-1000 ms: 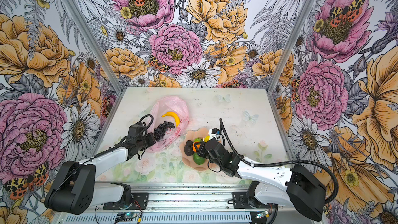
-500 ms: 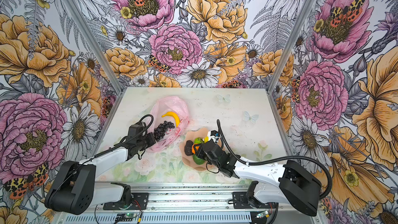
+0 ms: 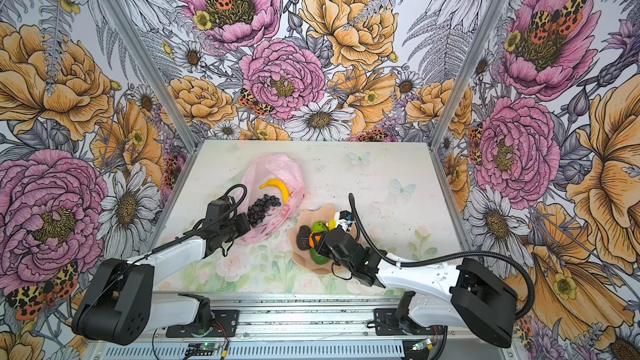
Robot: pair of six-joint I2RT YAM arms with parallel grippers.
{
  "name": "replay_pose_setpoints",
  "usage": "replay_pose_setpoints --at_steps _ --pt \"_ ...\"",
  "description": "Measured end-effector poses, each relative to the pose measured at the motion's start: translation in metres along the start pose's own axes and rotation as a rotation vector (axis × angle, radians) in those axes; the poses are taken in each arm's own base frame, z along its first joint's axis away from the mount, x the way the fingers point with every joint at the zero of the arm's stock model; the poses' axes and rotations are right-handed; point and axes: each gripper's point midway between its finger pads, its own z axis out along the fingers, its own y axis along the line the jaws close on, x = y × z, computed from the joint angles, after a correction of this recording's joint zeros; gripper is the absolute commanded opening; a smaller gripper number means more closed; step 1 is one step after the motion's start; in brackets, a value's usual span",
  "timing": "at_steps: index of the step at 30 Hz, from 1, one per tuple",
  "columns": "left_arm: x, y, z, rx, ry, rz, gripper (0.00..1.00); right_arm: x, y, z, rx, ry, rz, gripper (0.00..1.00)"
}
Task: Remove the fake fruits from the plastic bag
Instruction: 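Lower the orange fruit into the bowl and open the right gripper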
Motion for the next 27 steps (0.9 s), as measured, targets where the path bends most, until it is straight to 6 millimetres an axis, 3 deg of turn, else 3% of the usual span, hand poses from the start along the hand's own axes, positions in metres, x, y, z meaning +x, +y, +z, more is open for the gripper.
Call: replay_pose_setpoints --at_steps 5,9,27 --pt "0.000 0.000 0.000 0.000 0.000 0.000 0.05 -0.002 -0.002 -0.004 0.010 -0.012 -0.002 0.49" --pt "0.000 0.000 0.000 0.000 0.000 0.000 0.05 -0.002 -0.006 -0.004 0.023 -0.014 -0.004 0.50" --pt "0.001 -0.001 0.000 0.002 0.002 0.008 0.05 -0.004 -0.015 -0.014 0.055 -0.024 -0.013 0.42"
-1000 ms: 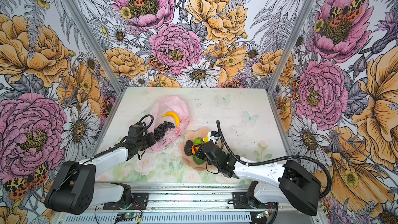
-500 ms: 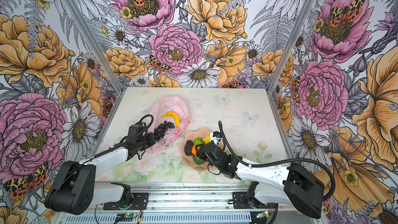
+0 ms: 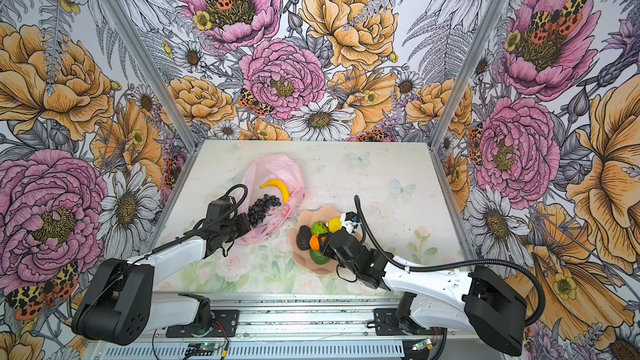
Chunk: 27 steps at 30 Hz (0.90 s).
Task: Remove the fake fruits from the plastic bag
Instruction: 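Lower the orange fruit into the bowl and open the right gripper, then move the right gripper back into the bag toward the yellow banana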
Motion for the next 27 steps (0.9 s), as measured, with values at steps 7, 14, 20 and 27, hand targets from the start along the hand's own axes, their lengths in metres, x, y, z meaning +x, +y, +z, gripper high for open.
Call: replay_pose_setpoints --at_steps 7,14,20,27 --pt "0.000 0.000 0.000 0.000 0.000 0.000 0.05 -0.002 -0.005 -0.008 0.010 -0.008 -0.022 0.43" --pt "0.001 -0.002 0.000 -0.001 -0.001 0.011 0.04 -0.014 -0.001 -0.013 0.011 -0.029 -0.088 0.48" --pt "-0.004 -0.008 -0.007 0.008 -0.032 0.025 0.03 -0.057 0.040 -0.011 -0.022 -0.078 -0.190 0.47" --pt "-0.005 -0.008 -0.009 0.005 -0.040 0.025 0.02 -0.096 0.107 0.022 -0.071 -0.078 -0.370 0.47"
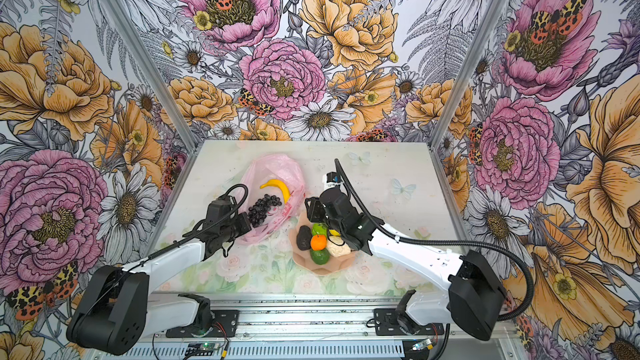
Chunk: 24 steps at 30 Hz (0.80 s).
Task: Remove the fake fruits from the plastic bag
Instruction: 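Move the right gripper back into the bag toward the yellow banana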
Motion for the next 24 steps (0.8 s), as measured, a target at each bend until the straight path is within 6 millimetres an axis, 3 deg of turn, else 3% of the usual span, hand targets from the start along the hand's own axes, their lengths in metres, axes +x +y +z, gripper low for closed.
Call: replay_pose_setpoints --at_steps 5,13,24 --pt "-0.001 0.000 -0.001 0.000 -0.006 0.000 0.01 -0.008 0.012 0.049 -0.011 0.068 -0.091 0.46" --pt "-0.003 0.000 -0.002 -0.001 -0.013 -0.002 0.00 0.004 0.005 0.126 0.004 0.190 -0.151 0.45" --pt "-0.006 0.003 -0.003 -0.005 -0.021 -0.010 0.00 0.012 -0.001 0.188 0.044 0.280 -0.270 0.44"
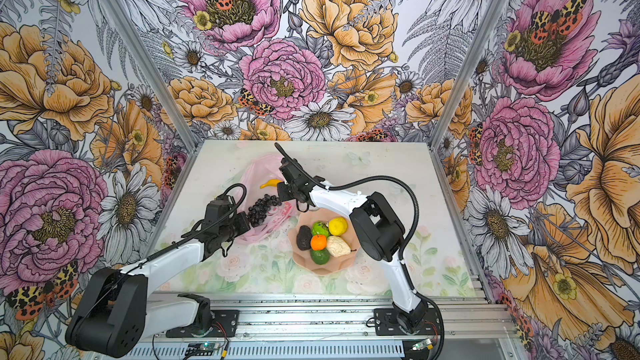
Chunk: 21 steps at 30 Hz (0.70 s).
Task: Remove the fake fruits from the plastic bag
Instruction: 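Move the right gripper back into the bag toward the yellow banana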
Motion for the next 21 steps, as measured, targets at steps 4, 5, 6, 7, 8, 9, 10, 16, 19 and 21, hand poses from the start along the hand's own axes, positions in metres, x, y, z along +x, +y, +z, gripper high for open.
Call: replay_pose_setpoints --at_steps 4,5,6,7,8,9,10,16,19,21 --pt "-0.002 0.000 -0.001 0.002 -0.005 -0.001 0.00 0.001 -0.003 0.013 0.019 0.024 -0.031 0.44" --pt "-0.002 0.000 -0.001 0.002 -0.006 -0.001 0.00 0.001 -0.003 0.016 0.024 0.028 -0.038 0.44" --pt "-0.002 0.000 -0.001 0.002 -0.006 -0.001 0.00 0.001 -0.004 0.020 0.028 0.032 -0.045 0.43" --pt "-0.002 0.000 -0.001 0.002 -0.006 -0.001 0.00 0.001 -0.005 0.022 0.032 0.035 -0.052 0.43" --pt "-0.002 0.000 -0.001 0.002 -0.006 -0.001 0.00 0.001 -0.006 0.025 0.039 0.038 -0.059 0.43" --pt "-0.002 0.000 -0.001 0.002 -0.006 -0.001 0.00 0.001 -0.007 0.029 0.048 0.041 -0.067 0.43" --pt "-0.002 0.000 -0.001 0.002 -0.006 -0.001 0.00 0.002 -0.009 0.031 0.056 0.044 -0.072 0.43" --pt "-0.002 0.000 -0.001 0.002 -0.006 -0.001 0.00 0.009 -0.026 0.044 0.137 0.066 -0.111 0.46" --pt "-0.002 0.000 -0.001 0.002 -0.006 -0.001 0.00 0.007 -0.029 0.049 0.155 0.066 -0.130 0.47" --pt "-0.002 0.000 -0.001 0.002 -0.006 -0.002 0.00 0.008 -0.030 0.055 0.162 0.070 -0.138 0.47"
